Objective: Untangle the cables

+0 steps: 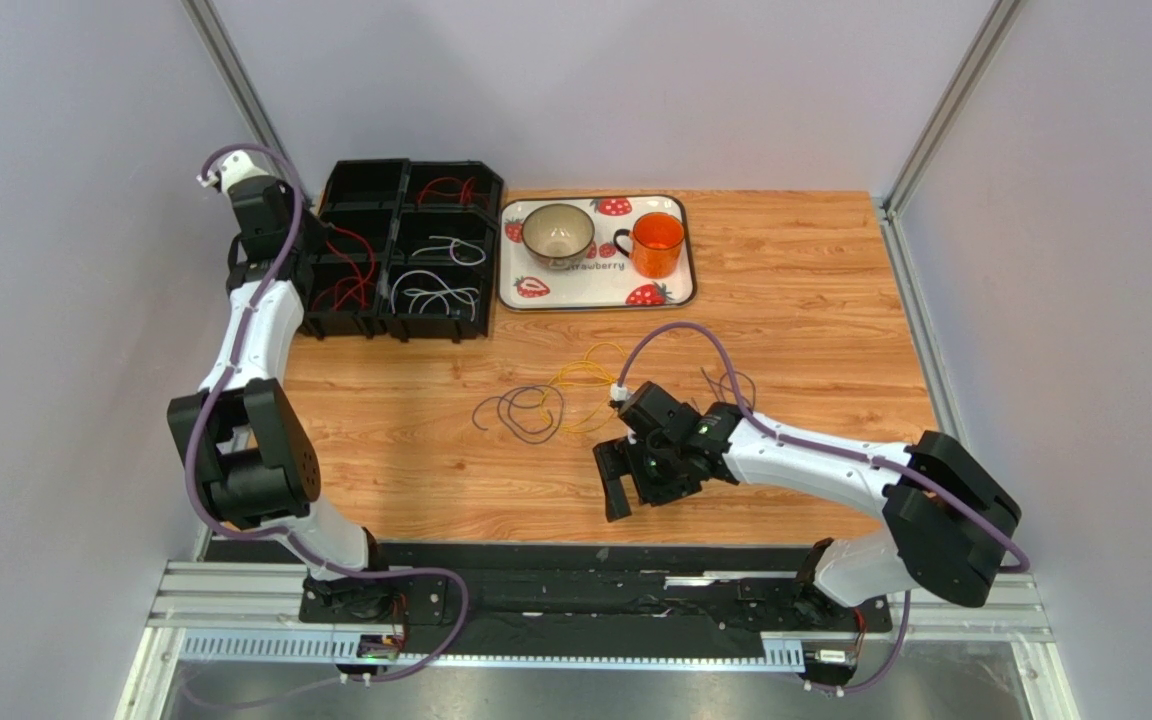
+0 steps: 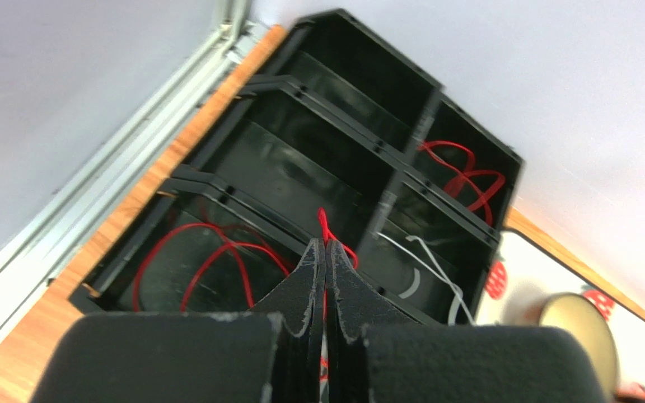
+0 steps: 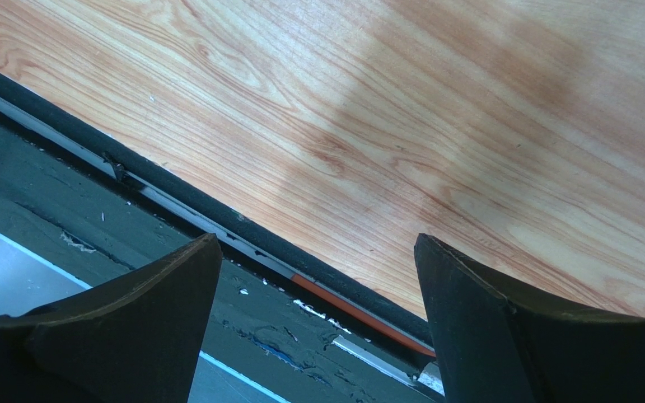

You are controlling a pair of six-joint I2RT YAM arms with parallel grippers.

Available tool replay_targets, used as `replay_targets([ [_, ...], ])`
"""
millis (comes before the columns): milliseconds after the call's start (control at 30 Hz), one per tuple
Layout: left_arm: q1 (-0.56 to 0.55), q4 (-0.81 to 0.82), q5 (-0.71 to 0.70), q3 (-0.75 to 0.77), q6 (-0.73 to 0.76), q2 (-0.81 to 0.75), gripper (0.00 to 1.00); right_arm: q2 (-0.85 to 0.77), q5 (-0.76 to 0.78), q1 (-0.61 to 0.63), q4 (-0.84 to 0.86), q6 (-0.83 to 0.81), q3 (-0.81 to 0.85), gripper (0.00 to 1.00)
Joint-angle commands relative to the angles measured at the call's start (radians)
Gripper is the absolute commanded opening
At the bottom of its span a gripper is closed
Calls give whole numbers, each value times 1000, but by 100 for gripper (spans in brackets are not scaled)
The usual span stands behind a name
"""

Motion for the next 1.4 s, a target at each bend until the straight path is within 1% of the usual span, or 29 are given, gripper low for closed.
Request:
replay_targets([
  [0, 26, 40, -86, 30, 12, 41, 0, 9, 9, 6, 17, -16, 32, 90],
  [167, 40, -29, -153, 31, 4, 99, 0, 18, 9, 7, 19, -11, 37, 90],
  [233, 46, -51, -193, 24, -14, 116, 0, 21, 5, 7, 17, -11, 40, 90],
  [267, 44, -92, -224, 19, -28, 130, 0, 21, 6, 6, 17, -10, 40, 90],
  [300, 47, -109, -288, 19, -42, 137, 0, 20, 6, 6, 14, -13, 41, 90],
  [400, 52, -140, -319, 16, -71, 171, 0, 18, 11, 6, 14, -11, 38, 90],
  [433, 52, -141, -313, 25, -61, 180, 0, 18, 11, 6, 14, -11, 37, 89],
  [467, 52, -182, -330, 39, -62, 203, 0, 18, 9, 6, 14, -11, 35, 90],
  [533, 52, -247, -364, 94, -105, 234, 0, 21, 9, 6, 14, -11, 35, 90],
  [567, 54, -285, -362, 112, -106, 268, 0, 21, 11, 6, 16, -10, 35, 90],
  [700, 55, -336, -315, 197, -103, 340, 0, 20, 11, 6, 17, -8, 33, 90],
  [867, 54, -345, -226, 252, -100, 358, 0, 17, 14, 6, 12, -8, 33, 90],
  [900, 54, -347, -213, 255, -102, 352, 2, 14, 14, 6, 11, -5, 32, 90],
  [933, 54, -348, -201, 257, -100, 349, 4, 11, 14, 6, 11, -2, 32, 90],
  [967, 55, -365, -178, 261, -97, 345, 18, 3, 12, 7, 11, 0, 32, 89],
  [1067, 55, -441, -198, 287, -100, 340, 38, -26, 16, 6, 0, 4, 24, 89],
  [1133, 54, -466, -212, 294, -102, 317, 45, -49, 20, 6, -4, 16, 14, 89],
  [1167, 54, -471, -212, 289, -99, 302, 51, -75, 22, 6, -6, 21, 0, 89],
  [1200, 54, -468, -209, 284, -93, 287, 53, -84, 25, 6, -7, 26, -8, 89],
  [1233, 52, -468, -210, 274, -90, 250, 59, -97, 26, 6, -9, 33, -16, 89],
  [1333, 52, -469, -213, 268, -76, 179, 69, -135, 29, 6, -17, 41, -37, 89],
  [1367, 52, -482, -215, 271, -71, 164, 78, -149, 29, 6, -23, 44, -40, 89],
])
